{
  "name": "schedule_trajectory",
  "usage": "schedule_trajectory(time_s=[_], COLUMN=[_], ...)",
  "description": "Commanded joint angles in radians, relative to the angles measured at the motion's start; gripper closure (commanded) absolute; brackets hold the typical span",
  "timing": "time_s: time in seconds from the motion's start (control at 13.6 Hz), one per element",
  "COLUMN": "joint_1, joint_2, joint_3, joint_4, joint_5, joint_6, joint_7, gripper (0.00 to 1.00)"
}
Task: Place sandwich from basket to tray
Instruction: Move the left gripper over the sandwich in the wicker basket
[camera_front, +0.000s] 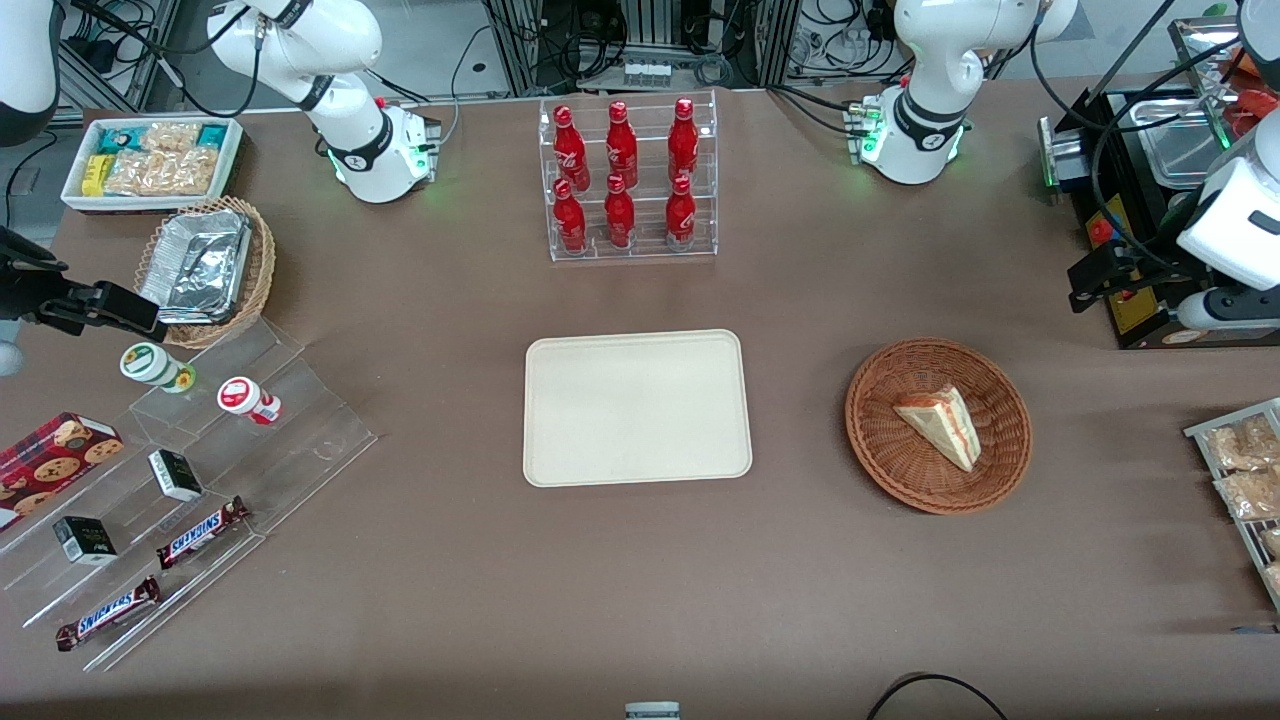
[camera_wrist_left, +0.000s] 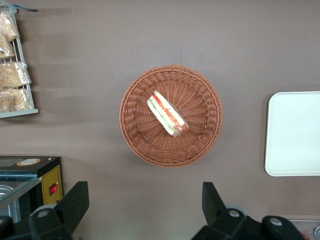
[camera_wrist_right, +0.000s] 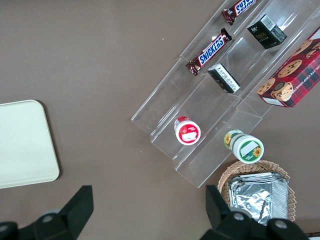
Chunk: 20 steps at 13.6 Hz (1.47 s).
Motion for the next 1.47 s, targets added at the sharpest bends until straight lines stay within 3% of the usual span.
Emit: schedule_trajectory(time_s=[0.0,0.29,0.59,0.81,1.17,1.39], joint_1=[0.02,0.023,0.023,0.021,0.02,0.018], joint_2=[0.004,0.013,0.012,0.042,0.044,0.075], joint_3=[-0.019,-0.018,-0.016,-0.019,-0.047,-0.048], joint_4=[0.024,-0.063,-0.311,-0.417,-0.652,-0.683], joint_5=[-0.016,-0.009,-0.014,-0.014,-0.009,-0.008], joint_6=[-0.034,0.01,0.265,0.382,0.746,0.801], joint_7=[0.055,0.055,0.028,-0.148,-0.518,-0.565], gripper=[0.0,0.0,0.0,0.0,0.0,0.0])
